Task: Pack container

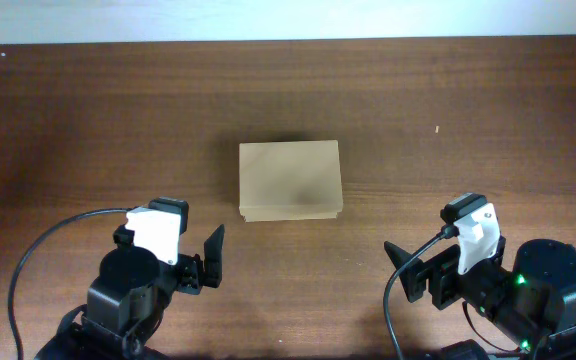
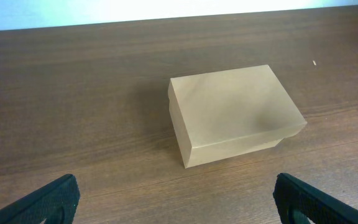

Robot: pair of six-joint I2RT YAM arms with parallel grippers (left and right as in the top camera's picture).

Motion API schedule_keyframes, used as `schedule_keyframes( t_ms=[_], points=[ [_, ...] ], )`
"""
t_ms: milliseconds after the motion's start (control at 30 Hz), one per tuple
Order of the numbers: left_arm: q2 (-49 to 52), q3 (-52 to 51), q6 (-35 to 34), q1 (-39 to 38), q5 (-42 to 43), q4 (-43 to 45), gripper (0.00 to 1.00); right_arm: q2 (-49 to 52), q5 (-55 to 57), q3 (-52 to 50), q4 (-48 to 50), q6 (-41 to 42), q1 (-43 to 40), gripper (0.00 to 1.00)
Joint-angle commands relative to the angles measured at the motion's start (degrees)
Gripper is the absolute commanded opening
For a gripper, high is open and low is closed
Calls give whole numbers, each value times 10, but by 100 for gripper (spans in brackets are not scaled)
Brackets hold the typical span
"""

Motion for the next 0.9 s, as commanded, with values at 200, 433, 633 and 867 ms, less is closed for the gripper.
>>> schedule_keyframes(
  t_ms=[200, 433, 633, 867],
  points=[
    [-7, 2, 10, 14, -14, -9, 100, -2, 9, 8, 1, 3, 2, 99],
    [-45, -32, 12, 150, 33, 30, 100, -2, 9, 8, 1, 3, 2, 99],
    [-105, -149, 128, 225, 141, 161, 100, -2, 9, 8, 1, 3, 2, 99],
    [-176, -269, 134, 236, 143, 212, 100, -2, 9, 8, 1, 3, 2, 99]
  ],
)
